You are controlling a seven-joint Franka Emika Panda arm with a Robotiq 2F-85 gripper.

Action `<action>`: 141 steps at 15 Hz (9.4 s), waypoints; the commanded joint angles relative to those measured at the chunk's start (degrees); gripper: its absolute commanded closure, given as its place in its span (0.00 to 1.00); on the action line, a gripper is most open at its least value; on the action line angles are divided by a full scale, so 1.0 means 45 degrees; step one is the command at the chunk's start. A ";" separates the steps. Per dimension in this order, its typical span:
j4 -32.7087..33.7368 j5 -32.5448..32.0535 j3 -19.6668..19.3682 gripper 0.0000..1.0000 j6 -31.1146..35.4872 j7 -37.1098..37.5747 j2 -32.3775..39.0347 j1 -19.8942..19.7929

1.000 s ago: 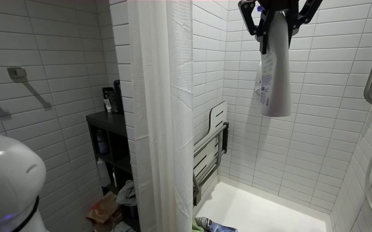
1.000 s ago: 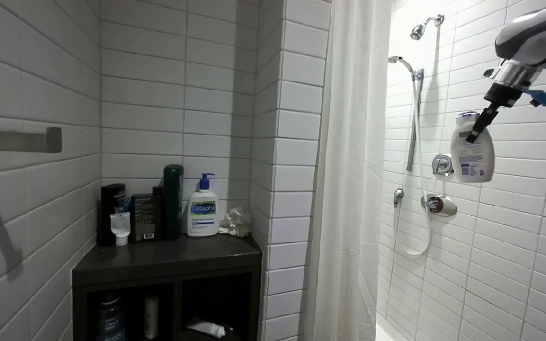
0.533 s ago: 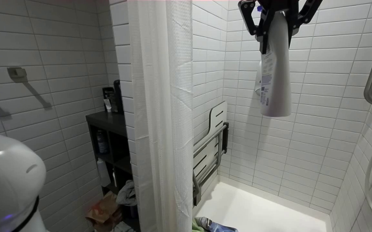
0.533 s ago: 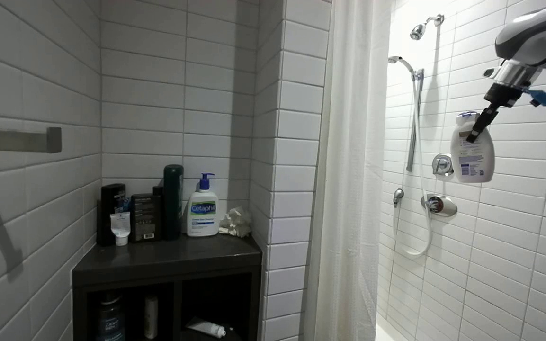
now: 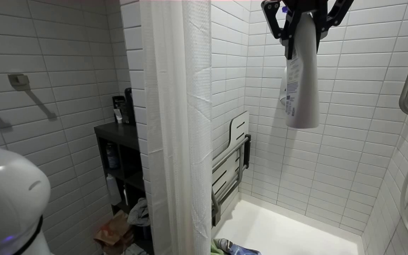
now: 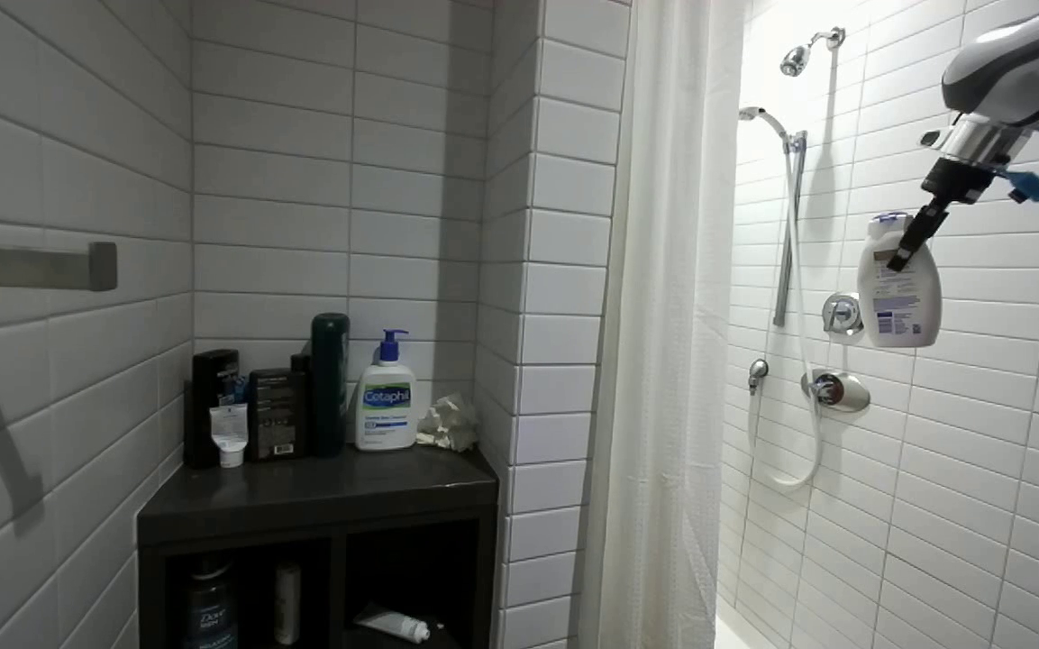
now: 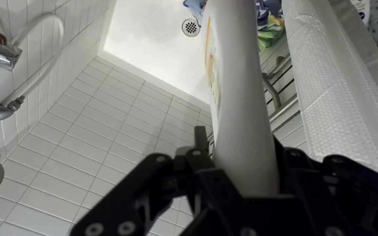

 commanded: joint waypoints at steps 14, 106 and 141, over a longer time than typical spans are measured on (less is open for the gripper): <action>0.0054 0.0451 0.0308 0.59 0.0002 -0.0332 0.0314 -0.0536; -0.1224 1.3139 0.6802 0.84 0.1059 -0.8287 0.8038 -0.3778; -0.2435 1.1409 0.7839 0.84 0.1669 -0.9100 0.9174 -0.2315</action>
